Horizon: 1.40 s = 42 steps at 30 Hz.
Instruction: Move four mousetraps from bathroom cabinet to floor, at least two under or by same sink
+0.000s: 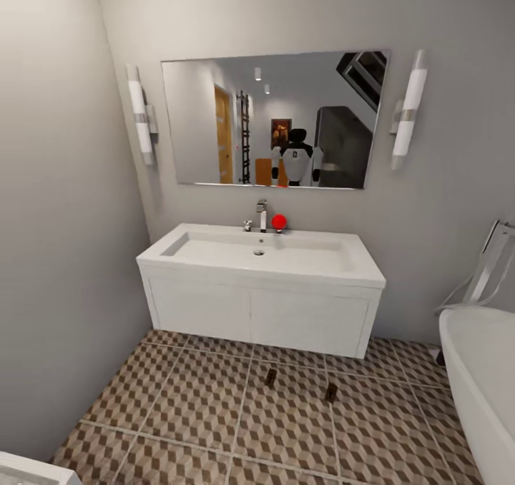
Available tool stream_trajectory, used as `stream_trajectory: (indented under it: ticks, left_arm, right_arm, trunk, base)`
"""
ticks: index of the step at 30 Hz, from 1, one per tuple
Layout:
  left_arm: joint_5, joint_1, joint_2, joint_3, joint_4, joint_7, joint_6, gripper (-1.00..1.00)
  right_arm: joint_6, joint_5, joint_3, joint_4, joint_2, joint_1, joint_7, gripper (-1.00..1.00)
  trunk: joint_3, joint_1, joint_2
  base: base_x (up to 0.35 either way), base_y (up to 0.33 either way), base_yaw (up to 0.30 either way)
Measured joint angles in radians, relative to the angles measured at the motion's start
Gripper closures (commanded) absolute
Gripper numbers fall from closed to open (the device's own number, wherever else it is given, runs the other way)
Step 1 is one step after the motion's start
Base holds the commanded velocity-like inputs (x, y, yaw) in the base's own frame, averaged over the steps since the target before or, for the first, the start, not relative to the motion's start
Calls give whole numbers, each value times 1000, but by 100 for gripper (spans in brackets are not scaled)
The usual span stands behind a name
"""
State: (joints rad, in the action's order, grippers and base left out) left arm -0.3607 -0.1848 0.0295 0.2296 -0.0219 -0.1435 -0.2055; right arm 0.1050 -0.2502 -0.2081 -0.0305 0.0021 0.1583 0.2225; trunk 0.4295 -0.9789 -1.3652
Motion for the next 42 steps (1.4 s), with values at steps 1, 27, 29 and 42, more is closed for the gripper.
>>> stream_trajectory:
  ticks: [1,27,29,42]
  left_arm:
    - [0,0,-1,0,0,0,-1,-100]
    - [0,0,-5,3,1,0,-5,-100]
    - [-1,0,-5,3,1,0,-5,-100]
    - [-1,0,-5,3,1,0,-5,-100]
  right_arm:
    - [0,0,0,0,0,0,0,-100]
    - [1,-1,0,0,-4,0,-1,-100]
    - [1,-1,0,0,-4,0,-1,-100]
    - [0,1,-1,0,-11,0,-1,-100]
  trunk:
    - [0,0,0]
    - [0,0,0]
    - [0,0,0]
    - [0,0,0]
  base:
    - [0,0,276]
    - [0,0,277]
    - [0,0,277]
    - [0,0,277]
